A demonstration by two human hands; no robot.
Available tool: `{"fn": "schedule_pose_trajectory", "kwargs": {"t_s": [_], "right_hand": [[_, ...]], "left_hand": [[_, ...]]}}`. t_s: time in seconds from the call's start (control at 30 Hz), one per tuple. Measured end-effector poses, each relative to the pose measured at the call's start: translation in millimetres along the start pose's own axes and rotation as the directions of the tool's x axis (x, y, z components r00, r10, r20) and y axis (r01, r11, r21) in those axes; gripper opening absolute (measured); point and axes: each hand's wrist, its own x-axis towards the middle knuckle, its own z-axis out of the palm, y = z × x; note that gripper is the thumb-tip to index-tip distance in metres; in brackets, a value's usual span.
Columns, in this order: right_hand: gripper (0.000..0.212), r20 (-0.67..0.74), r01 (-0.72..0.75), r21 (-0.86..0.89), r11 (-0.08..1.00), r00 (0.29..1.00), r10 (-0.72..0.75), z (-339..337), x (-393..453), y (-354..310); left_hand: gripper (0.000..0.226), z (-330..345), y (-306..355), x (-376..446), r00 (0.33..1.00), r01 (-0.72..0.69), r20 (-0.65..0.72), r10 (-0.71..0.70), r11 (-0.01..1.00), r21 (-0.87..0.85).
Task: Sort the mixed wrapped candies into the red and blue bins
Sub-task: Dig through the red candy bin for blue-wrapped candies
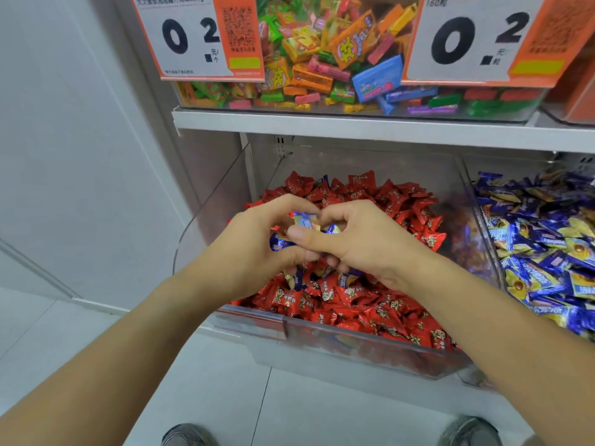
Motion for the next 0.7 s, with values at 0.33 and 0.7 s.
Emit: {"fn": "schedule_pose_trajectory", "kwargs": {"t_s": [0.33,0.7], "right_hand": [[0.009,-0.157,-0.108,-0.197,0.974,0.985,0.078,-45,1,11],[0.039,0.114,-0.032,-0.733,0.679,0.979,0.169,-28,-1,17]], "left_hand": [[0.024,-14,-10,1,0.979,0.201,0.024,-0.203,0.976,0.079],[0.012,-4,-6,5,0.939,0.332,0.041,-0.342,0.93,0.155]]}}
